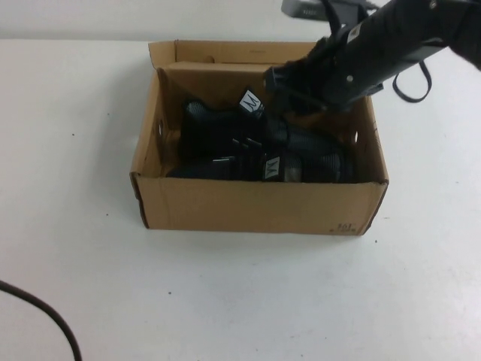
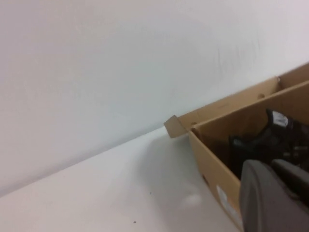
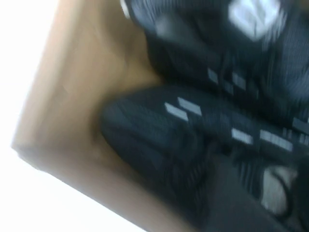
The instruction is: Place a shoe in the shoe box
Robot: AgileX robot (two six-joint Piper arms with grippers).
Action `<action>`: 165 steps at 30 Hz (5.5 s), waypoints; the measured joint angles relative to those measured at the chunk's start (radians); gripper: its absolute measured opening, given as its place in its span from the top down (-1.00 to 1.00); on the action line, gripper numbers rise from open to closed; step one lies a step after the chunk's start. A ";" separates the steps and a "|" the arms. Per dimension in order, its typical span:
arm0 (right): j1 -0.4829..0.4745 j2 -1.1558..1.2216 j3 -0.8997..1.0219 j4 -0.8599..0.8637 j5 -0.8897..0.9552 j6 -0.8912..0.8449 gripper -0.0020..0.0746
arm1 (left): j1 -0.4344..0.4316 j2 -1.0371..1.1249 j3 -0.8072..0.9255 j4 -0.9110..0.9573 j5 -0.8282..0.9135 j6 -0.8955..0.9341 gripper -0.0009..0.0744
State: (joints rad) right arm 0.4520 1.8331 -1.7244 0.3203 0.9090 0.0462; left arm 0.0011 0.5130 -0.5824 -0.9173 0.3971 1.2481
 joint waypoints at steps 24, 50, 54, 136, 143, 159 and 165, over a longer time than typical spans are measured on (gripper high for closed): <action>-0.004 -0.615 0.100 -0.053 -0.091 -0.205 0.99 | -0.100 -0.022 0.034 0.106 0.129 -0.071 0.98; -0.004 -1.691 1.354 -0.256 -0.477 -0.182 0.99 | -0.156 -0.022 0.098 0.014 0.073 -0.258 0.98; -0.004 -1.733 1.410 -0.273 -0.477 -0.183 0.99 | -0.156 -0.022 0.098 -0.041 0.067 -0.266 0.98; -0.004 -1.737 1.433 -0.294 -0.475 -0.184 0.99 | -0.156 -0.524 0.608 0.940 -0.007 -1.357 0.98; -0.004 -1.737 1.433 -0.294 -0.475 -0.184 0.99 | -0.156 -0.524 0.608 0.940 -0.007 -1.357 0.98; -0.443 -1.845 1.555 -0.168 -0.488 -0.184 0.99 | -0.156 -0.524 0.608 0.940 -0.007 -1.357 0.98; -0.452 -1.847 1.740 -0.138 -0.619 -0.184 0.99 | -0.156 -0.524 0.608 0.940 -0.005 -1.357 0.98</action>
State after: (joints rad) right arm 0.0004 -0.0137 0.0154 0.1823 0.2896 -0.1381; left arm -0.1553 -0.0114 0.0251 0.0226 0.3921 -0.1084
